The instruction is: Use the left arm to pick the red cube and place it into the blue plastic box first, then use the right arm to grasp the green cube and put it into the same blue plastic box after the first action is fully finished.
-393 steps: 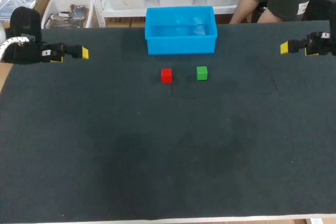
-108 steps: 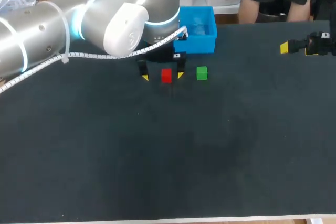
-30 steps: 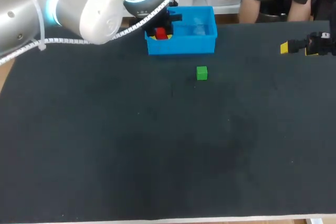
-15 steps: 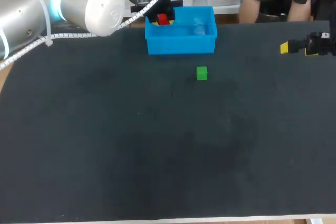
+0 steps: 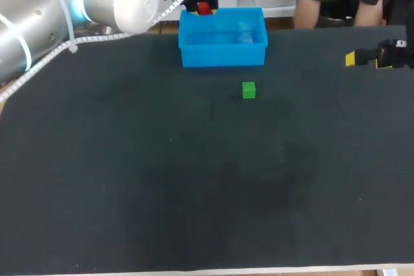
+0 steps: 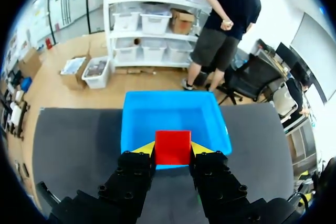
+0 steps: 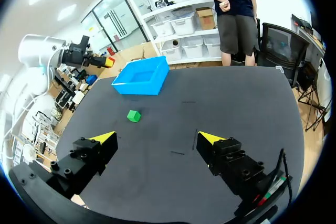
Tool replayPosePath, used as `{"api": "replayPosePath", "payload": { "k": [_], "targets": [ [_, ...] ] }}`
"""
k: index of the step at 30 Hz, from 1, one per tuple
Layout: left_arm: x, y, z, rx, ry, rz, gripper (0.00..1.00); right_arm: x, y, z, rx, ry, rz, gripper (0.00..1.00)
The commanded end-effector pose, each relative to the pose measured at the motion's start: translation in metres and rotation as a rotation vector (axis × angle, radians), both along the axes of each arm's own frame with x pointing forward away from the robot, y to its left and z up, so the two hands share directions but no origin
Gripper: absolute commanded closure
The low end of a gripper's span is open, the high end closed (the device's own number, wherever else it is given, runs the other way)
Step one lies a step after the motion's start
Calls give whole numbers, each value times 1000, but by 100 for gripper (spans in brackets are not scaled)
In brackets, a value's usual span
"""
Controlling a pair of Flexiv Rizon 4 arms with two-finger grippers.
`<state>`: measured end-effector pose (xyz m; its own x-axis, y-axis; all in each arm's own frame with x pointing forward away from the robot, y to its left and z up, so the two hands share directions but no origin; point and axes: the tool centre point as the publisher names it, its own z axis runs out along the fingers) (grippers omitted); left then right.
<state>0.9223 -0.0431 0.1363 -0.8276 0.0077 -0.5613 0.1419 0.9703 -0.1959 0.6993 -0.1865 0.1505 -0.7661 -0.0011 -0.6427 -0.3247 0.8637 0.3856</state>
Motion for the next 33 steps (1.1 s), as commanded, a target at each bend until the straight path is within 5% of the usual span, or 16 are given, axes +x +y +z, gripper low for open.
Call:
{"api": "replayPosePath", "payload": {
  "k": [1,20,21,24,26,33],
  "targets": [
    [23,-4,-6,-20,5,-13,100,0,1,0,-1,0,-1,0],
    [66,-6,-35,-66,33,37,100,0,1,0,-1,0,-1,0],
    [67,-6,-35,-66,35,38,87,0,1,0,-1,0,-1,0],
    [66,-6,-36,-63,39,39,22,0,1,0,-1,0,-1,0],
    [66,-5,-36,-62,41,40,0,0,1,0,-1,0,-1,0],
    [61,-2,-34,-56,37,42,0,0,1,0,-1,0,-1,0]
  ]
}}
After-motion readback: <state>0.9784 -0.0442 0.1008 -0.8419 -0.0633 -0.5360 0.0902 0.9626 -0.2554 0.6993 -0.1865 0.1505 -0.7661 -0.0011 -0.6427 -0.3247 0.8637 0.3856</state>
